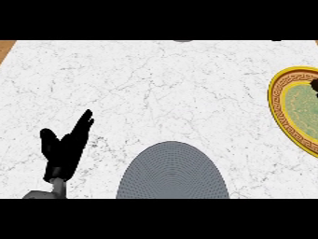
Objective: Pick the sweet potato from the placemat and place it in the plate
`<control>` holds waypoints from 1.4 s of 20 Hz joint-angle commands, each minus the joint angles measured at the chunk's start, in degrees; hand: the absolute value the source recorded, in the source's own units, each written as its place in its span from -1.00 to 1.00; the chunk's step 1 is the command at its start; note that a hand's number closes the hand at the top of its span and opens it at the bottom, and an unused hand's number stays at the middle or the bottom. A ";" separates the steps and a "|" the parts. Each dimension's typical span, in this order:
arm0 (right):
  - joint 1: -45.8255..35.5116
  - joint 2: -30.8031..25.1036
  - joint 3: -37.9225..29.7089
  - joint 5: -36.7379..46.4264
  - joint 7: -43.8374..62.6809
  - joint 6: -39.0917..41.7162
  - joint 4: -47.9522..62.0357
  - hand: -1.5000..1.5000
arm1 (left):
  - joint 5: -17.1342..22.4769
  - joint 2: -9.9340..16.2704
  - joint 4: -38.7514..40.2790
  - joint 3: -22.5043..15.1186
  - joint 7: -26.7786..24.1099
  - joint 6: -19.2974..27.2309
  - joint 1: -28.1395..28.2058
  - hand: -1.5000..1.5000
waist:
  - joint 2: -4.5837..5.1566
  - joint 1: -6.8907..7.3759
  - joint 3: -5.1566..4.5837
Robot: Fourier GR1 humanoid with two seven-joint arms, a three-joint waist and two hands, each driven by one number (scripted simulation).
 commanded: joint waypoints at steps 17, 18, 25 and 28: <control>-12.85 -5.13 -13.21 -11.84 -23.48 18.80 30.38 -1.00 | -0.21 -0.65 0.55 -0.22 2.09 -1.01 0.72 0.00 | 0.53 0.31 0.02; -12.09 -5.00 -13.57 -12.36 -24.81 20.23 31.21 -1.00 | -0.58 -1.81 3.30 0.13 0.41 -0.51 -0.41 0.00 | 0.42 -0.38 -0.08; -5.19 -13.08 -16.32 -16.21 -27.27 40.46 35.06 -1.00 | 0.57 0.87 -0.78 1.94 2.64 -2.01 1.85 0.00 | -0.07 -1.23 -0.10; -3.22 -13.98 -15.02 -15.52 -28.46 46.36 35.77 -1.00 | -0.55 -1.56 3.43 1.33 -1.29 -1.72 1.45 0.00 | -0.01 -1.41 -0.16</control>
